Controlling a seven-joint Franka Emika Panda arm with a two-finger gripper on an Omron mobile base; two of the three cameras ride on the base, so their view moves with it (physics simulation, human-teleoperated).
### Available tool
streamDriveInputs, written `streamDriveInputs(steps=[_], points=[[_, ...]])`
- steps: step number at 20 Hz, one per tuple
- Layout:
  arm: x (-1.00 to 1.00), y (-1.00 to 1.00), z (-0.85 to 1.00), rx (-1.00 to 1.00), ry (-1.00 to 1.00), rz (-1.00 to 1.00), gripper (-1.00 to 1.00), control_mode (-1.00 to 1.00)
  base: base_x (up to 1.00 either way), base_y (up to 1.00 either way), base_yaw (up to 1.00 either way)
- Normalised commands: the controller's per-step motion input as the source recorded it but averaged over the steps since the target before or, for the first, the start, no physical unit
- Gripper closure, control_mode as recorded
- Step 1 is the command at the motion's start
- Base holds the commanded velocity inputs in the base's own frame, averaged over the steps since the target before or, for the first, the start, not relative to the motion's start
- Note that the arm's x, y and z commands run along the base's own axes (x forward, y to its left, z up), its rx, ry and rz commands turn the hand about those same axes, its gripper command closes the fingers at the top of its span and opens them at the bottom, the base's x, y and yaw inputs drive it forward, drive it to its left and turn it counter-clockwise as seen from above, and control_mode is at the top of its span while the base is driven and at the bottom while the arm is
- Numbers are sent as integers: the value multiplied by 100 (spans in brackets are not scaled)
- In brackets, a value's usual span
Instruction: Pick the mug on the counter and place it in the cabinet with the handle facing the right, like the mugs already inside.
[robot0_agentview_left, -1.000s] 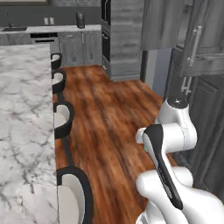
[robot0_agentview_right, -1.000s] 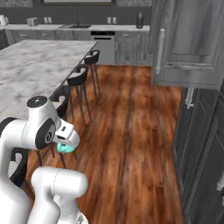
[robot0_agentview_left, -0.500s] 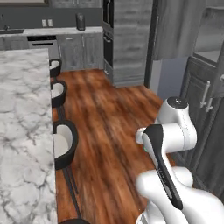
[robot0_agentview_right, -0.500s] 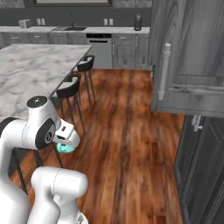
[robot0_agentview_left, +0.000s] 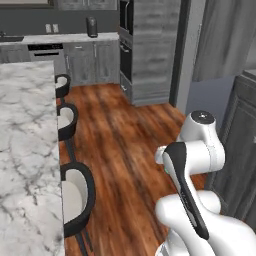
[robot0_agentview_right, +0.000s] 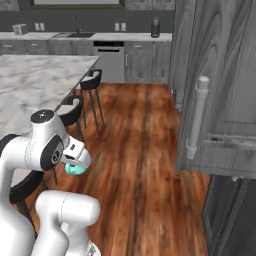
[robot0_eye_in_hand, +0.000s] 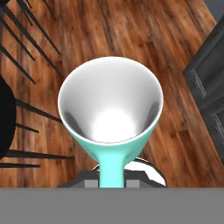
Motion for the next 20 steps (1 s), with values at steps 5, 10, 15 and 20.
streamDriveInputs(steps=[5,10,15,20], points=[[0,0,0,0,0,0,100,100,67,8,-4],[0,0,0,0,0,0,100,100,41,23,-8],[0,0,0,0,0,0,100,100,36,31,-10],[0,0,0,0,0,0,100,100,28,27,-13]])
